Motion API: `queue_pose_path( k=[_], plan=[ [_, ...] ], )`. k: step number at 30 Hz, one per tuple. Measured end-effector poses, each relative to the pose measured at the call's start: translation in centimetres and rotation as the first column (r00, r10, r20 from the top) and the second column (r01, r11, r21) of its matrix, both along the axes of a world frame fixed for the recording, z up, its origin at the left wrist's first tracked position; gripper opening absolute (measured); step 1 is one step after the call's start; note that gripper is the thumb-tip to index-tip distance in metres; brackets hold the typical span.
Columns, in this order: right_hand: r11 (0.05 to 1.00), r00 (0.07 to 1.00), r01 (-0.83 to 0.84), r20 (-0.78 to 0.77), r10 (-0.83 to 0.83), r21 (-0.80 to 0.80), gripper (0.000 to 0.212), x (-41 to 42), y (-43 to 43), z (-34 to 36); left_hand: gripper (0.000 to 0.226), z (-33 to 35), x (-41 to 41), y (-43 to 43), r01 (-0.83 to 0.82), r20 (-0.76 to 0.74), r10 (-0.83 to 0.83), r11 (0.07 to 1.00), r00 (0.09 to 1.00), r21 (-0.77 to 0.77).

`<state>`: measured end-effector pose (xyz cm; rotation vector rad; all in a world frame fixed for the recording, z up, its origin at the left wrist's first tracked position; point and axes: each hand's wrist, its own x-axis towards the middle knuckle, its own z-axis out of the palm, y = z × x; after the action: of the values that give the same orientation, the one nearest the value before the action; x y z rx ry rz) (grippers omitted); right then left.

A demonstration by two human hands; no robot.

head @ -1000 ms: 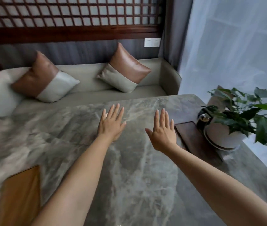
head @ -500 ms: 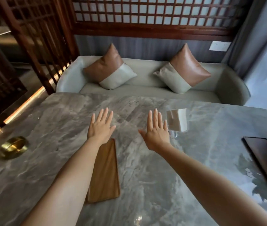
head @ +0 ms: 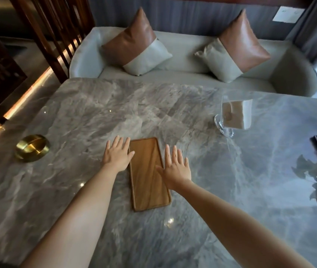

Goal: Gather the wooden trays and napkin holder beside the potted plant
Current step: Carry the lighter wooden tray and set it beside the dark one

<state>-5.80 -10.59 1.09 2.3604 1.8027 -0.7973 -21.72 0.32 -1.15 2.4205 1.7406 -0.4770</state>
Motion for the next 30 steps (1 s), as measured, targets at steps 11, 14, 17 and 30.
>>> queue_pose_path(
  k=[11, 14, 17, 30],
  plan=[
    [0.947, 0.949, 0.273, -0.116, -0.294, -0.169, 0.031, -0.4, -3.9, -3.2, 0.067, -1.6, 2.6, 2.8, -0.135, 0.011, 0.139, 0.978, 0.990, -0.161],
    [0.894, 0.886, 0.388, -0.174, -0.429, -0.225, 0.032, -0.5, -4.5, -3.5, 0.067, -1.8, 3.0, 3.4, -0.133, 0.024, 0.140, 0.973, 0.990, -0.189],
    [0.824, 0.788, 0.480, -0.263, -0.556, -0.302, 0.030, -0.8, -4.7, -4.3, 0.065, -1.7, 3.4, 3.9, -0.136, 0.041, 0.148, 0.968, 0.988, -0.213],
    [0.668, 0.530, 0.632, -0.409, -0.743, -0.394, 0.012, 0.8, -5.4, -5.7, 0.061, -1.9, 3.4, 3.6, -0.289, 0.169, 0.347, 0.912, 0.923, -0.292]
  ],
)
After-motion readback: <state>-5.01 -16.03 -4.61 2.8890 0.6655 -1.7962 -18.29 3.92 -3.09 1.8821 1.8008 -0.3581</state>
